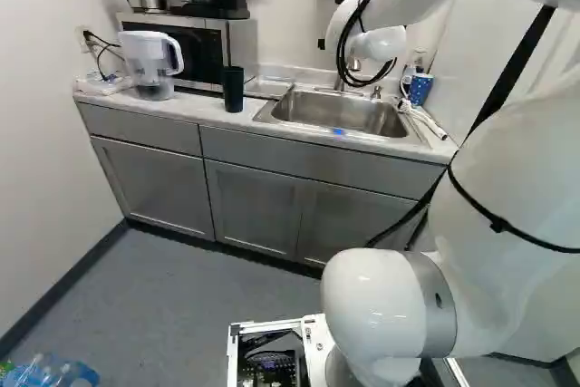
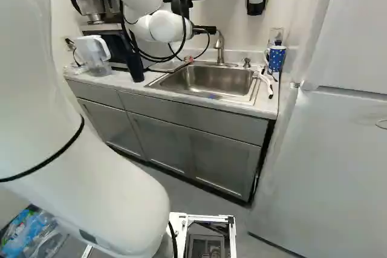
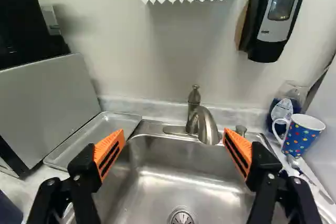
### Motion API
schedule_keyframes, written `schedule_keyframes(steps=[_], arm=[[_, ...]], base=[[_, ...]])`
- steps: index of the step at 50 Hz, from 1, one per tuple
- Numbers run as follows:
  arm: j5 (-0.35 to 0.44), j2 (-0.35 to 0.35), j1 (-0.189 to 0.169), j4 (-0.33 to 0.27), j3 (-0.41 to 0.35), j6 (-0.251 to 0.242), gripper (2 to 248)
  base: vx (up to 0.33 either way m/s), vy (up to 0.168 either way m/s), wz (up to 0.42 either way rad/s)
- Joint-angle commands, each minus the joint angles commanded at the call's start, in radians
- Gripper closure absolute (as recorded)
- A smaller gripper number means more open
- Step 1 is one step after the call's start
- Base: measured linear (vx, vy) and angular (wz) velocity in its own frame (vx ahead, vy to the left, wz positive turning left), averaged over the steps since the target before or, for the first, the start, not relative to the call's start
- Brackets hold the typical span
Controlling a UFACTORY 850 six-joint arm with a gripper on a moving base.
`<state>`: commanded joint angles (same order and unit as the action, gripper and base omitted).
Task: Rinse the cup and place it in the tray
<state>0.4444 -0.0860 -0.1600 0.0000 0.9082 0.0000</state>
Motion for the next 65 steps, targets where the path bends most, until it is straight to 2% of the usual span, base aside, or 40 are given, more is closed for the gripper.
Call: schedule_keyframes(steps=[28, 65], arm=[[0.0, 0.0, 0.0, 0.0, 0.0, 0.0, 3], [0.0, 0.0, 0.0, 0.0, 0.0, 0.0, 3]], base=[[0.053, 0.018, 0.093], [0.083, 0.002, 0.011]])
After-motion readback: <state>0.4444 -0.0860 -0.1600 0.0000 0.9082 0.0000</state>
